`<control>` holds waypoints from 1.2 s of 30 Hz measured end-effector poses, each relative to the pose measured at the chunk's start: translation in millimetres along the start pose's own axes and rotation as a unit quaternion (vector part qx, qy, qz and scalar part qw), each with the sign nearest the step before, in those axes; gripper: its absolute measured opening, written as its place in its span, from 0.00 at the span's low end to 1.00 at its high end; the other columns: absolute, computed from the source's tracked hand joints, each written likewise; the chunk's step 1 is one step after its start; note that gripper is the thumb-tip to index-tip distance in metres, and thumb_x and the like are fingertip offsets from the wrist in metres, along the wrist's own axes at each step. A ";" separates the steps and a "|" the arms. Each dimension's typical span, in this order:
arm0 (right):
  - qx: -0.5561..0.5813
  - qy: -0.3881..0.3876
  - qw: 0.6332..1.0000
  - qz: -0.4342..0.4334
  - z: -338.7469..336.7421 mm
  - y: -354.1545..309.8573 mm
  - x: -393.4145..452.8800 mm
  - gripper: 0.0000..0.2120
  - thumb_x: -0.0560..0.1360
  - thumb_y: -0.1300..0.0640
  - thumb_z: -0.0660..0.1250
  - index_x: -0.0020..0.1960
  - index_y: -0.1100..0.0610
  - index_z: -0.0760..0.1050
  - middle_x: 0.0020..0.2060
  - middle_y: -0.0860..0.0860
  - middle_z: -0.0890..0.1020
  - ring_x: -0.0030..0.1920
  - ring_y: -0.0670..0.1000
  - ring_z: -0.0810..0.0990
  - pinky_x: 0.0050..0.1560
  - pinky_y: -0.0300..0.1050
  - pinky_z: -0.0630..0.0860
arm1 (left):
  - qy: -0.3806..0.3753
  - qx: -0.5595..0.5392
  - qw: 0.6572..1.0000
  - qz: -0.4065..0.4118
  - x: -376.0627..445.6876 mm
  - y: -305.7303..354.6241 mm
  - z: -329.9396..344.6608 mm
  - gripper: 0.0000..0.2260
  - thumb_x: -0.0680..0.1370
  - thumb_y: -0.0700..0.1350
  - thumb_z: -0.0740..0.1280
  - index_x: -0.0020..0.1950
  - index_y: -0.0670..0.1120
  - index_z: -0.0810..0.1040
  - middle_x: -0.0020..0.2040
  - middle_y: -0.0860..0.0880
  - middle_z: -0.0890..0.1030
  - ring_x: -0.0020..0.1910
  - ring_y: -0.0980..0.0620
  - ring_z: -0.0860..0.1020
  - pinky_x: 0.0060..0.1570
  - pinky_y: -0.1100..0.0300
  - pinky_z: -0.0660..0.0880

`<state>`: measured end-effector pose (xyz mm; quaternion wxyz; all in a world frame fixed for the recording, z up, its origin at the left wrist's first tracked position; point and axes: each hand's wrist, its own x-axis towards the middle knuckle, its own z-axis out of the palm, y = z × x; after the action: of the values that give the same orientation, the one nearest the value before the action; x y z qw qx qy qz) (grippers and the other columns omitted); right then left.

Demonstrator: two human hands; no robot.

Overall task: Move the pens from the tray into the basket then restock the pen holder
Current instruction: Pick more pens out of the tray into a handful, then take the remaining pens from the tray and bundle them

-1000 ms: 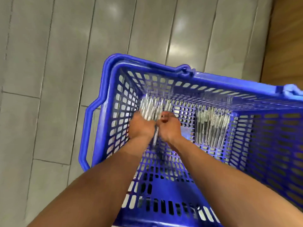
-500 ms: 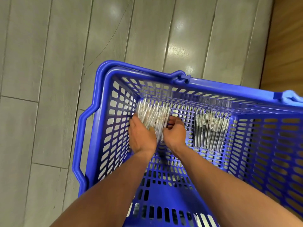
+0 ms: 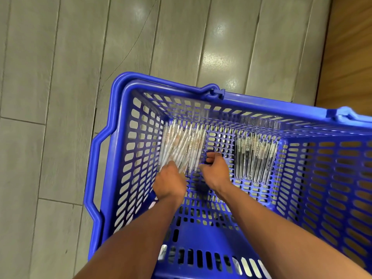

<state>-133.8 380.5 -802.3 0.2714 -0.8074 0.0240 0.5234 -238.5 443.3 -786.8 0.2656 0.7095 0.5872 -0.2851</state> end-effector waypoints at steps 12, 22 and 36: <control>0.085 -0.050 0.995 0.014 -34.2 -10.7 -40.6 0.10 0.81 0.57 0.62 0.61 0.54 0.74 0.49 0.53 0.81 0.48 0.54 0.82 0.52 0.50 0.79 | -0.013 -0.093 0.996 0.008 -11.4 11.3 -28.5 0.10 0.82 0.52 0.61 0.49 0.47 0.75 0.39 0.51 0.77 0.37 0.49 0.75 0.35 0.57 0.69; 0.221 -0.041 0.974 0.033 -109.3 -90.7 -173.7 0.21 0.83 0.44 0.48 0.56 0.53 0.77 0.49 0.51 0.82 0.43 0.50 0.80 0.41 0.43 0.75 | -0.145 -0.398 0.905 -0.031 -115.1 16.1 -166.8 0.12 0.85 0.43 0.56 0.55 0.40 0.78 0.47 0.39 0.81 0.36 0.47 0.76 0.31 0.58 0.70; 0.411 0.016 0.911 0.030 -250.0 -160.9 -473.3 0.21 0.84 0.45 0.49 0.49 0.57 0.75 0.36 0.54 0.79 0.25 0.47 0.76 0.26 0.38 0.71 | -0.241 -0.473 0.847 0.031 -369.1 57.2 -391.9 0.17 0.85 0.50 0.53 0.61 0.43 0.77 0.56 0.41 0.82 0.50 0.44 0.80 0.44 0.57 0.74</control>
<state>-87.3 285.5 -253.5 0.5630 -0.6314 0.2660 0.4622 -200.5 460.8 -247.0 0.7108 0.4251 0.5460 -0.1260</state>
